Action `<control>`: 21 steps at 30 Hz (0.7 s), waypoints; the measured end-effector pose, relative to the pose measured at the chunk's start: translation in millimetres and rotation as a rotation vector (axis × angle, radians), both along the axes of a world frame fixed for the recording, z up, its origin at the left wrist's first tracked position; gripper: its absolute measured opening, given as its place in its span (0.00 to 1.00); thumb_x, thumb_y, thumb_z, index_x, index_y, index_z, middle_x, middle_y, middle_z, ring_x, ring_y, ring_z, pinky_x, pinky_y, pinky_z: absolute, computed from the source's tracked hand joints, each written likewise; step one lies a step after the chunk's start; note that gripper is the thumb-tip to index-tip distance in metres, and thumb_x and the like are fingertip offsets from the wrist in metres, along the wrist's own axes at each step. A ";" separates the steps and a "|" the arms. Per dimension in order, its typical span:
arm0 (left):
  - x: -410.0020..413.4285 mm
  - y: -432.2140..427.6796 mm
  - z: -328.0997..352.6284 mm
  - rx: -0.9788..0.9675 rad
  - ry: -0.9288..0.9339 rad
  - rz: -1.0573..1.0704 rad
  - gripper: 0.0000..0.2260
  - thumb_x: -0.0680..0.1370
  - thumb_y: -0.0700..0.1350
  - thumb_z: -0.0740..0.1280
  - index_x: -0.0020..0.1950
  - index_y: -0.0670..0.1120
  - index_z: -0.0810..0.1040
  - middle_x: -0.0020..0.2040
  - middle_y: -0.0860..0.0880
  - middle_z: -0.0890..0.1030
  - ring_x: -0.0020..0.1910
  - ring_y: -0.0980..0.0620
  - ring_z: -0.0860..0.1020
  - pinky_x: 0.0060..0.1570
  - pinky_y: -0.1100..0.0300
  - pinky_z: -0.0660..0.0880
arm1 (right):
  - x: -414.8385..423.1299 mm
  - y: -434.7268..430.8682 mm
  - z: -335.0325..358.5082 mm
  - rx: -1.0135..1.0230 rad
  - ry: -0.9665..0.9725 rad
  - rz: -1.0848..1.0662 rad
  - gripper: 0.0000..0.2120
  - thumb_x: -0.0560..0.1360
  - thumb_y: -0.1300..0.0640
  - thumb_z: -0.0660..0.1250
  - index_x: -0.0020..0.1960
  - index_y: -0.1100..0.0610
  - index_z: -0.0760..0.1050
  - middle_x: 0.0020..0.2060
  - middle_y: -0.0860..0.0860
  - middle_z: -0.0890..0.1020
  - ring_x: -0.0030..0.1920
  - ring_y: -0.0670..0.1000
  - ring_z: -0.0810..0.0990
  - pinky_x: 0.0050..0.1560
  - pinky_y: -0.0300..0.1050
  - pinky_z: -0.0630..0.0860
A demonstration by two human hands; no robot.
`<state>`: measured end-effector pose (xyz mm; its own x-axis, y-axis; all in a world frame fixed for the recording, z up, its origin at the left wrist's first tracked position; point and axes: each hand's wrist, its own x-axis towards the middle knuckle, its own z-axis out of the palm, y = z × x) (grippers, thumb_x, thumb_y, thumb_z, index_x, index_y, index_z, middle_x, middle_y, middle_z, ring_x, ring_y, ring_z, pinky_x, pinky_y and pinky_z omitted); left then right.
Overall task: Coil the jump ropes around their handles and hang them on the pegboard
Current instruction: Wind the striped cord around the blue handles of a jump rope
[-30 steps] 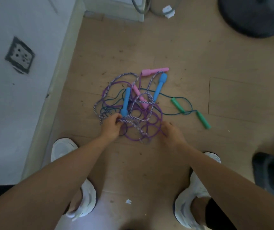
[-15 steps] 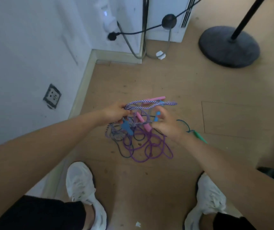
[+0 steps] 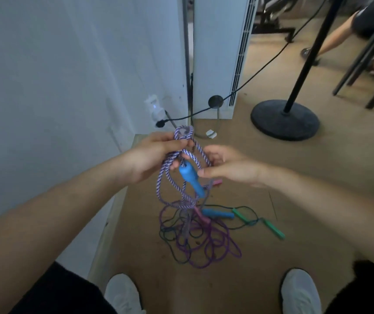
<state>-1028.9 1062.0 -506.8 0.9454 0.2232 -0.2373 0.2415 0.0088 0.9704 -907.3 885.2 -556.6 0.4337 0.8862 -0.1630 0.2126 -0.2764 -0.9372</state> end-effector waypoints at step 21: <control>-1.0 56.7 5.6 -0.040 -0.010 0.352 0.09 0.83 0.42 0.62 0.49 0.42 0.81 0.29 0.50 0.72 0.22 0.56 0.64 0.23 0.65 0.65 | 44.4 -11.5 11.3 0.011 0.018 -0.388 0.04 0.78 0.60 0.70 0.52 0.59 0.79 0.38 0.50 0.80 0.34 0.48 0.78 0.31 0.38 0.73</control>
